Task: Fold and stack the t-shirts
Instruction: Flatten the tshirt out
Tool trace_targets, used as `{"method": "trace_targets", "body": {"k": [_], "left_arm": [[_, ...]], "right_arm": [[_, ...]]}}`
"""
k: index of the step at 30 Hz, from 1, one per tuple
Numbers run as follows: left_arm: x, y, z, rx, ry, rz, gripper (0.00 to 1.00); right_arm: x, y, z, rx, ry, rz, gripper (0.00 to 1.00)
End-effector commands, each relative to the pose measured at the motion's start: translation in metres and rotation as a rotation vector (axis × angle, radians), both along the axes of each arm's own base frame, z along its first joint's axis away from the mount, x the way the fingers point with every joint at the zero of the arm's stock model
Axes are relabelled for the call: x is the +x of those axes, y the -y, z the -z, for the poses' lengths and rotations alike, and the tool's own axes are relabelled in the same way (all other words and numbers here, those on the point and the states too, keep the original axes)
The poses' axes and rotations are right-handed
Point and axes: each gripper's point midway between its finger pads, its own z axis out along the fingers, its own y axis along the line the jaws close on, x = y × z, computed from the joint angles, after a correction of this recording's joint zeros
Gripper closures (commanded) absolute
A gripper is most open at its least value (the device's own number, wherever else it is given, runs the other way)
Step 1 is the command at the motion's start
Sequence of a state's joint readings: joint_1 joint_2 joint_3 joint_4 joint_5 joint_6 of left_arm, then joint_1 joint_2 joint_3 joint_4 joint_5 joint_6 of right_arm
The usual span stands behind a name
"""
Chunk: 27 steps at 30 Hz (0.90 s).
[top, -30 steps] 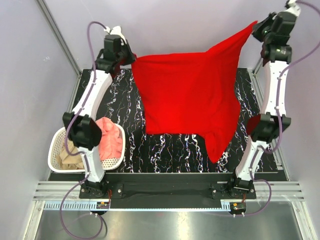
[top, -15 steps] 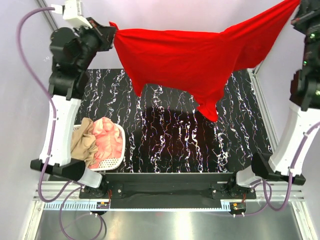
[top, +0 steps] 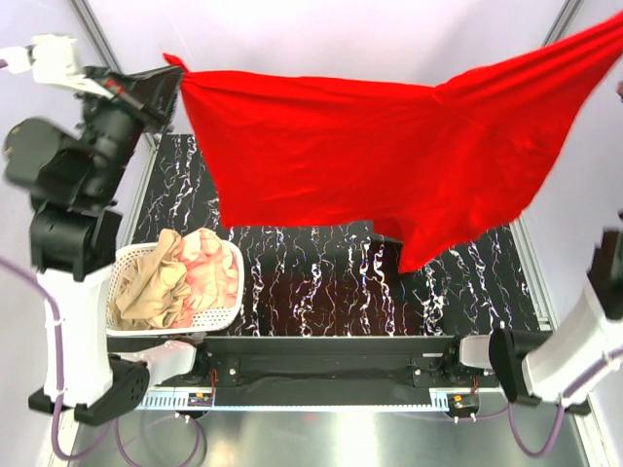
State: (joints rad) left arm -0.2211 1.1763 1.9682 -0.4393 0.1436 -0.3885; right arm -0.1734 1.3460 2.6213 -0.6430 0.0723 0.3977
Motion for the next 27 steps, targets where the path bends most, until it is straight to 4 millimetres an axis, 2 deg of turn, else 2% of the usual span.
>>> {"method": "trace_targets", "body": {"k": [1, 4, 5, 8, 9, 10, 12, 15, 16, 17, 19, 20, 23, 24, 27], "left_arm": [[-0.022, -0.013, -0.03, -0.027, 0.096, -0.041, 1.0], [-0.036, -0.019, -0.05, -0.056, 0.143, -0.056, 1.0], [-0.048, -0.023, -0.064, -0.068, 0.182, -0.059, 1.0], [-0.056, -0.024, -0.081, -0.09, 0.225, -0.051, 1.0], [-0.056, -0.023, -0.084, -0.098, 0.233, -0.043, 1.0], [-0.048, -0.02, -0.082, -0.096, 0.224, -0.036, 1.0], [-0.038, -0.016, -0.078, -0.095, 0.206, -0.03, 1.0], [-0.007, -0.009, -0.064, -0.08, 0.169, -0.03, 1.0], [0.009, -0.005, -0.057, -0.073, 0.144, -0.027, 1.0], [0.018, -0.003, -0.055, -0.07, 0.132, -0.026, 1.0], [0.026, -0.001, -0.061, -0.074, 0.146, -0.024, 1.0], [0.041, 0.004, -0.058, -0.075, 0.139, -0.016, 1.0], [0.051, 0.007, -0.065, -0.092, 0.153, -0.006, 1.0], [0.056, 0.008, -0.064, -0.093, 0.148, -0.006, 1.0], [0.053, 0.007, -0.07, -0.094, 0.167, -0.008, 1.0]], "right_arm": [[-0.059, 0.001, -0.029, -0.002, 0.149, 0.058, 1.0], [-0.087, -0.003, -0.044, -0.004, 0.238, 0.059, 1.0], [-0.1, -0.004, -0.048, -0.004, 0.269, 0.059, 1.0], [-0.109, -0.004, -0.058, -0.004, 0.33, 0.065, 1.0], [-0.105, -0.002, -0.059, -0.001, 0.332, 0.07, 1.0], [-0.099, -0.001, -0.06, 0.0, 0.332, 0.069, 1.0], [-0.073, 0.002, -0.056, 0.007, 0.294, 0.063, 1.0], [-0.03, 0.007, -0.047, 0.019, 0.234, 0.041, 1.0], [-0.02, 0.008, -0.046, 0.025, 0.229, 0.038, 1.0], [0.002, 0.012, -0.04, 0.031, 0.2, 0.035, 1.0], [0.016, 0.014, -0.04, 0.035, 0.198, 0.03, 1.0], [0.032, 0.016, -0.037, 0.033, 0.18, 0.031, 1.0], [0.051, 0.018, -0.035, 0.028, 0.173, 0.024, 1.0], [0.054, 0.019, -0.035, 0.027, 0.172, 0.025, 1.0], [0.056, 0.018, -0.034, 0.013, 0.161, 0.028, 1.0]]}}
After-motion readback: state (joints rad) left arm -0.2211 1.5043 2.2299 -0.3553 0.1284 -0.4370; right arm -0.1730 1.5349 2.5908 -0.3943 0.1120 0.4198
